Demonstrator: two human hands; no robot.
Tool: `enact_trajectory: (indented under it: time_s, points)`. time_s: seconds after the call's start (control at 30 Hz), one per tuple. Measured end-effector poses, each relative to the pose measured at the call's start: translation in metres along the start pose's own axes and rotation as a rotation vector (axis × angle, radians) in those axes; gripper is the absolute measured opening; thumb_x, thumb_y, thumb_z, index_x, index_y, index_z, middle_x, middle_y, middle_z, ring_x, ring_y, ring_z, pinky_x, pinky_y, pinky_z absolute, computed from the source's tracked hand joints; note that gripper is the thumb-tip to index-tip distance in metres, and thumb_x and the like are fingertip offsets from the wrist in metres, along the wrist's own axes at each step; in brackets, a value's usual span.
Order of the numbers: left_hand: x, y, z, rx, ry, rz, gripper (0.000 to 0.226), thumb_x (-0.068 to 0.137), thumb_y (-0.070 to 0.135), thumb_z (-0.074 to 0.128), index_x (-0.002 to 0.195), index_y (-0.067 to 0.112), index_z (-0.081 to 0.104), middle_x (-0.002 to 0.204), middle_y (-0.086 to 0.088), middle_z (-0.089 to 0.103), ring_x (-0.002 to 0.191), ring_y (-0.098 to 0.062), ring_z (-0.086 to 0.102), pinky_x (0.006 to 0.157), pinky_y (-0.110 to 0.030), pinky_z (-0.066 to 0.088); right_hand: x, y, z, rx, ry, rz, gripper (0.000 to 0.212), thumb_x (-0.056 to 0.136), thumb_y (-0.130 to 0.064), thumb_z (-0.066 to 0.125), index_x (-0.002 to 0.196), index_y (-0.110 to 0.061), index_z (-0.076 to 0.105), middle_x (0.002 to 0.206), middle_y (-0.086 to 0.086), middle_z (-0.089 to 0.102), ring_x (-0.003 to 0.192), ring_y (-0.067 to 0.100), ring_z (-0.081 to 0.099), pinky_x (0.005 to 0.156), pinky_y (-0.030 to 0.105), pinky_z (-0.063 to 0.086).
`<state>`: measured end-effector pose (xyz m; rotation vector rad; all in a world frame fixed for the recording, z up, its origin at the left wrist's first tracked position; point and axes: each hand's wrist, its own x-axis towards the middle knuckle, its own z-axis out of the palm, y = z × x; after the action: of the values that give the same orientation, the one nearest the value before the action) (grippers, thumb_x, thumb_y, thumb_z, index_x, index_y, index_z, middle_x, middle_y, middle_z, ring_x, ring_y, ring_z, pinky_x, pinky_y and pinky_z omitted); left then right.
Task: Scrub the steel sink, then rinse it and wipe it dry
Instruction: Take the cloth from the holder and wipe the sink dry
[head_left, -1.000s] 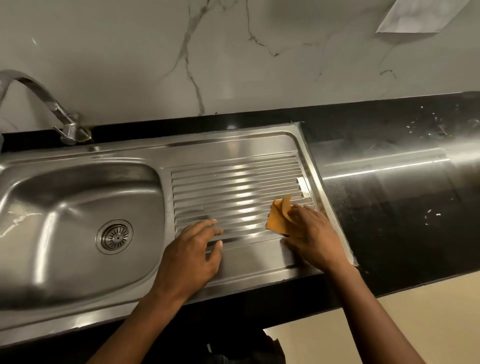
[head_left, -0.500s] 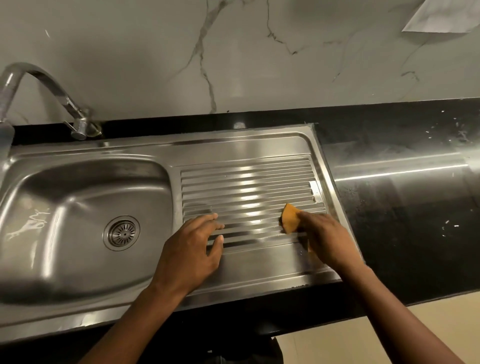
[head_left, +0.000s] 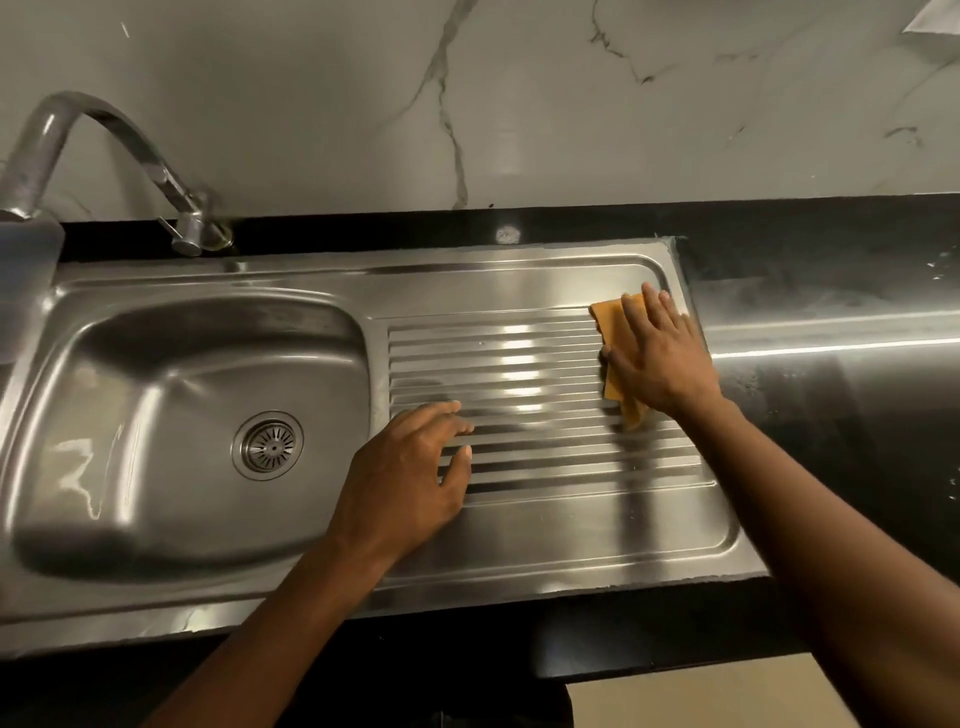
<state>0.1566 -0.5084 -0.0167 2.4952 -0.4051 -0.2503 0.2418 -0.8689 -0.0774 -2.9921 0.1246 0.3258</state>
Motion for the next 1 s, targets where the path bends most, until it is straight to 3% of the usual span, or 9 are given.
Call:
enact_trajectory:
  time_s: [0.07, 0.13, 0.3, 0.5, 0.67, 0.8, 1.0]
  points:
    - [0.001, -0.003, -0.002, 0.007, -0.009, 0.001, 0.029, 0.099, 0.03, 0.07, 0.127, 0.027, 0.074, 0.147, 0.009, 0.064, 0.132, -0.01, 0.06, 0.105, -0.023, 0.045, 0.004, 0.007, 0.012, 0.012, -0.063, -0.027, 0.085, 0.101, -0.074, 0.012, 0.166, -0.023, -0.005, 0.173, 0.004, -0.013, 0.16, 0.026, -0.01, 0.13, 0.048, -0.001]
    - [0.001, -0.007, -0.005, 0.011, -0.008, -0.004, 0.028, 0.098, 0.028, 0.071, 0.126, 0.027, 0.075, 0.145, 0.01, 0.064, 0.132, -0.009, 0.06, 0.104, -0.023, 0.044, 0.002, 0.004, 0.022, 0.033, -0.018, -0.008, 0.084, 0.101, -0.073, 0.002, 0.165, -0.022, -0.011, 0.172, 0.005, -0.017, 0.159, 0.024, -0.015, 0.13, 0.049, -0.002]
    - [-0.004, -0.028, -0.014, 0.018, -0.005, -0.035, 0.028, 0.096, 0.027, 0.073, 0.124, 0.028, 0.075, 0.143, 0.012, 0.065, 0.131, -0.008, 0.061, 0.104, -0.025, 0.048, 0.002, -0.054, 0.037, 0.158, 0.083, 0.207, 0.088, 0.101, -0.073, 0.002, 0.165, -0.014, -0.01, 0.172, 0.012, -0.014, 0.159, 0.027, -0.015, 0.129, 0.046, -0.004]
    - [-0.011, -0.052, -0.028, 0.004, 0.008, -0.073, 0.027, 0.098, 0.03, 0.071, 0.124, 0.028, 0.074, 0.142, 0.012, 0.065, 0.13, -0.007, 0.06, 0.106, -0.023, 0.045, 0.006, -0.119, 0.049, 0.147, 0.087, 0.202, 0.089, 0.1, -0.072, 0.001, 0.164, -0.01, -0.012, 0.171, 0.015, -0.018, 0.158, 0.028, -0.018, 0.129, 0.048, -0.001]
    - [-0.02, -0.065, -0.041, 0.029, 0.04, -0.082, 0.03, 0.097, 0.035, 0.065, 0.123, 0.026, 0.076, 0.138, 0.009, 0.069, 0.125, -0.009, 0.063, 0.103, -0.022, 0.044, 0.01, -0.189, 0.06, 0.161, 0.065, 0.107, 0.083, 0.102, -0.067, 0.0, 0.164, -0.012, -0.011, 0.171, 0.011, -0.018, 0.157, 0.026, -0.021, 0.129, 0.047, -0.003]
    - [-0.027, -0.076, -0.049, 0.05, 0.033, -0.122, 0.028, 0.094, 0.024, 0.077, 0.122, 0.025, 0.077, 0.138, 0.006, 0.07, 0.124, -0.014, 0.066, 0.1, -0.023, 0.045, 0.008, -0.244, 0.068, 0.164, 0.056, -0.045, 0.076, 0.106, -0.06, 0.004, 0.164, -0.012, -0.008, 0.171, 0.011, -0.017, 0.157, 0.025, -0.02, 0.129, 0.045, -0.005]
    - [-0.034, -0.084, -0.057, 0.053, 0.043, -0.133, 0.035, 0.091, 0.038, 0.062, 0.12, 0.027, 0.077, 0.139, 0.009, 0.069, 0.123, -0.012, 0.065, 0.098, -0.022, 0.045, 0.009, -0.285, 0.078, 0.156, 0.039, -0.346, 0.064, 0.111, -0.048, 0.019, 0.166, -0.018, 0.008, 0.173, 0.004, -0.002, 0.159, 0.021, -0.01, 0.13, 0.044, 0.0]
